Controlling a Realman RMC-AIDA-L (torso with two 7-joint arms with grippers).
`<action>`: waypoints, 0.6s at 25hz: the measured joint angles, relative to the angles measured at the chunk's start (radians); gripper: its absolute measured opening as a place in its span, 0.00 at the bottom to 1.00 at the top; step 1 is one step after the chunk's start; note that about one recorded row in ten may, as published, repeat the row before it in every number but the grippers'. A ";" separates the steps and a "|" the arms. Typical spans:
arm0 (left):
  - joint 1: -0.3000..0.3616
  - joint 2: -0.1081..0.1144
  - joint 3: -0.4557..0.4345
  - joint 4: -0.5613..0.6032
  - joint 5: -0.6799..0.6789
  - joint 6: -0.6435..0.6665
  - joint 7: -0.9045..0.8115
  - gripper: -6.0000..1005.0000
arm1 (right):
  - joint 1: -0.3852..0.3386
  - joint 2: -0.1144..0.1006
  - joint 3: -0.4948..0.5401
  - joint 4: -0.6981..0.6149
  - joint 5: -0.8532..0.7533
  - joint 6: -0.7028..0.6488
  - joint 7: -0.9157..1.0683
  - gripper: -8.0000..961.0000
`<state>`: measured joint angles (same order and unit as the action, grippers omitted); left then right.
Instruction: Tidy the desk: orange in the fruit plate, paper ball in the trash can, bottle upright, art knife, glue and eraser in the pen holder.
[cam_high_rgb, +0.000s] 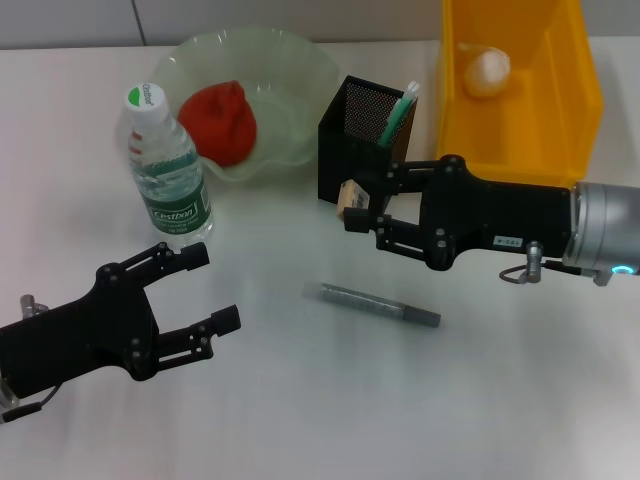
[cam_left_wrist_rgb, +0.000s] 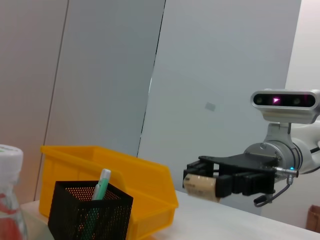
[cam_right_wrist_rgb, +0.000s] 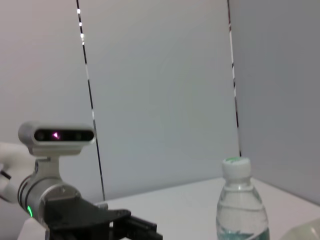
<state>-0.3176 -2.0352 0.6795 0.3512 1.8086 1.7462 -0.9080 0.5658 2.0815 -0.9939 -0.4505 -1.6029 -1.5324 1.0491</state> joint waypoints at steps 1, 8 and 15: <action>0.000 0.000 0.000 0.000 0.000 0.001 0.000 0.84 | -0.001 0.000 0.013 0.007 0.000 -0.007 -0.009 0.41; 0.000 0.000 0.000 0.000 0.003 0.003 0.000 0.84 | -0.012 0.000 0.031 0.052 0.074 -0.023 -0.074 0.41; 0.000 0.000 0.000 0.000 0.004 0.003 0.000 0.84 | -0.058 0.002 0.032 0.080 0.251 0.016 -0.154 0.41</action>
<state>-0.3176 -2.0355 0.6795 0.3512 1.8131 1.7489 -0.9080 0.5078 2.0832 -0.9622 -0.3702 -1.3517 -1.5163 0.8952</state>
